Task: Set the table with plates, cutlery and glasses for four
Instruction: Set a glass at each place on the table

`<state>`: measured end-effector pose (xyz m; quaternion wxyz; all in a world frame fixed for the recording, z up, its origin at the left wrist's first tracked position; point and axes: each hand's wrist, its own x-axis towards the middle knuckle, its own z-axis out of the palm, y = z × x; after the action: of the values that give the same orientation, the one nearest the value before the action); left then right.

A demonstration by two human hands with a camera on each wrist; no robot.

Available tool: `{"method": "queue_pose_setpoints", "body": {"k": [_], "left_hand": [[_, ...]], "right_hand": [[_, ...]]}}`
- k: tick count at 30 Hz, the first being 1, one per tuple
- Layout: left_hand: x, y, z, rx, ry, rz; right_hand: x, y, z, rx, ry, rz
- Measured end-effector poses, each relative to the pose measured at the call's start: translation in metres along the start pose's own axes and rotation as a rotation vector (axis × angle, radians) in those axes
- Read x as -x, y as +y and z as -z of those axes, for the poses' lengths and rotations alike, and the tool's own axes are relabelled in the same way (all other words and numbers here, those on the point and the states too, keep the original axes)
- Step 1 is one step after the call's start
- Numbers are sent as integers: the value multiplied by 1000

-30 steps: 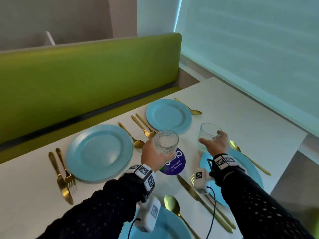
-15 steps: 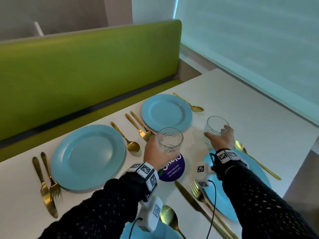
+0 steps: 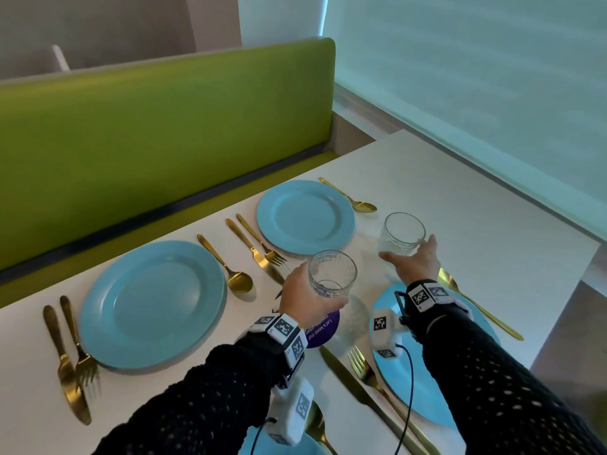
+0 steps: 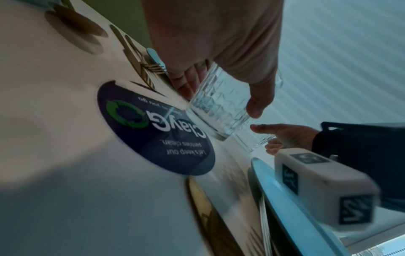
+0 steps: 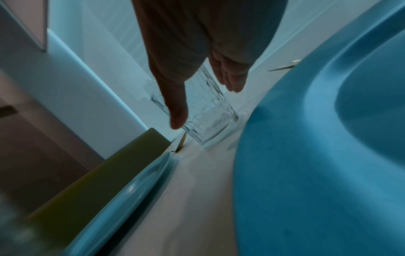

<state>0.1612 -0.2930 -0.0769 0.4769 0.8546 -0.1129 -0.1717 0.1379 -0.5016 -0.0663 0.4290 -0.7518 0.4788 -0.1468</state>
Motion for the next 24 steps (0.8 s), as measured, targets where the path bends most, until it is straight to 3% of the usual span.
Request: {"method": "queue_pose_setpoints", "body": {"k": [12, 15, 18, 24], "left_hand": [[4, 8, -15, -9, -98, 26], [12, 10, -5, -97, -148, 46], [30, 5, 12, -195, -164, 59], [87, -20, 66, -12, -36, 113]], "right_hand": [[23, 3, 20, -24, 20, 89], [37, 1, 26, -51, 11, 107], [64, -6, 34, -26, 11, 146], [156, -26, 39, 36, -25, 266]]}}
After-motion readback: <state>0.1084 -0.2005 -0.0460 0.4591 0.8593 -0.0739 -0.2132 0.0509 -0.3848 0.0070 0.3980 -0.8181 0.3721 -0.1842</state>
